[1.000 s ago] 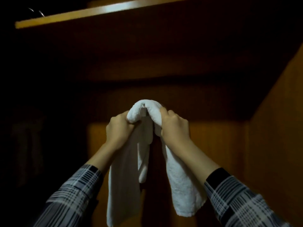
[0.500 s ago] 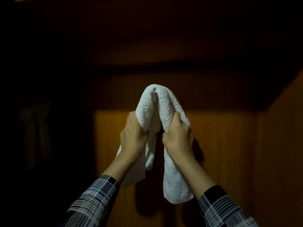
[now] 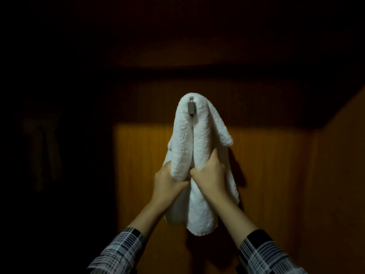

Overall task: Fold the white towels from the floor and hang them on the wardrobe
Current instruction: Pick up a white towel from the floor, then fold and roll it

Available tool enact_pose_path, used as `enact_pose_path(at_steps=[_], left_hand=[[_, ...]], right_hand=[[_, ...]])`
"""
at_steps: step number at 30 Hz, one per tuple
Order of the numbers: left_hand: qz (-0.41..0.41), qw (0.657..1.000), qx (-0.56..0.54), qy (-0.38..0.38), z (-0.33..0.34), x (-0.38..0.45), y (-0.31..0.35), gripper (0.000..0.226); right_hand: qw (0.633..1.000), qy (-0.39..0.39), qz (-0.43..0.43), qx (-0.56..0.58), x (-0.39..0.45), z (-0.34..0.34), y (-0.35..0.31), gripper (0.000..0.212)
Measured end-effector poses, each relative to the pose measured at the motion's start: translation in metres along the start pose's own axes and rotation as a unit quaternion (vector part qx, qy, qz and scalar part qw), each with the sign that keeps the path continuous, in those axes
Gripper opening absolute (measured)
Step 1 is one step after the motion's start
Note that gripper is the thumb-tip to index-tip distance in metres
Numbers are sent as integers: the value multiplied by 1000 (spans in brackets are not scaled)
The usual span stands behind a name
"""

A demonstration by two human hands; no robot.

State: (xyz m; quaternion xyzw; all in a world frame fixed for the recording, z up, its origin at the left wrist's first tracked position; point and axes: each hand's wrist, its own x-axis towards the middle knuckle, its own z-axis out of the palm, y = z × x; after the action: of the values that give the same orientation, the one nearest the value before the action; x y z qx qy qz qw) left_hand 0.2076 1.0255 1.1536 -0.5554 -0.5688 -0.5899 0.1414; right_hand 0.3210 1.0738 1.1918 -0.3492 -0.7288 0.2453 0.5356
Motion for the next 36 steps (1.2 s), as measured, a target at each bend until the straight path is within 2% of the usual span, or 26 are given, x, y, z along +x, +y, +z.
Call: enact_pose_path(at_steps=[5, 7, 9, 11, 13, 15, 19, 21, 23, 26, 28, 29, 32, 36], left_hand=[[-53, 995, -42, -79, 7, -44, -27, 65], [-69, 994, -24, -86, 12, -58, -36, 57], [-77, 995, 32, -63, 16, -69, -43, 47], [-80, 993, 73, -55, 20, -80, -47, 55], [-64, 994, 62, -66, 23, -89, -43, 71], [-38, 995, 14, -92, 28, -91, -36, 75], [-13, 985, -13, -173, 20, -91, -33, 84], [-14, 968, 12, -250, 2, -99, -32, 93], [-48, 938, 98, -330, -17, -114, -29, 98], [-156, 846, 211, -465, -40, -145, -21, 88], [-199, 786, 216, -544, -56, -172, -13, 78], [-204, 768, 209, -570, -64, -187, -7, 71], [-200, 754, 186, -598, -88, -242, 8, 58], [-196, 765, 152, -595, -106, -326, 15, 51]], right_hand=[[997, -58, 48, 22, -29, 9, 40, 59], [995, -61, 72, 41, -39, 17, 56, 56], [995, -57, 77, 34, -47, 22, 70, 50], [995, -66, 73, -17, -55, 27, 80, 50], [988, -92, 53, -111, -62, 34, 83, 55], [974, -116, 6, -196, -62, 41, 78, 54], [945, -200, -11, -259, -69, 41, 70, 61], [908, -270, -9, -320, -82, 29, 72, 68], [896, -304, 6, -322, -99, 17, 78, 81], [909, -300, 40, -285, -135, 2, 82, 90], [906, -307, 48, -289, -164, -9, 83, 79], [903, -314, 47, -291, -180, -15, 83, 69], [898, -350, 69, -257, -236, -33, 85, 38], [891, -386, 134, -198, -321, -49, 102, 21]])
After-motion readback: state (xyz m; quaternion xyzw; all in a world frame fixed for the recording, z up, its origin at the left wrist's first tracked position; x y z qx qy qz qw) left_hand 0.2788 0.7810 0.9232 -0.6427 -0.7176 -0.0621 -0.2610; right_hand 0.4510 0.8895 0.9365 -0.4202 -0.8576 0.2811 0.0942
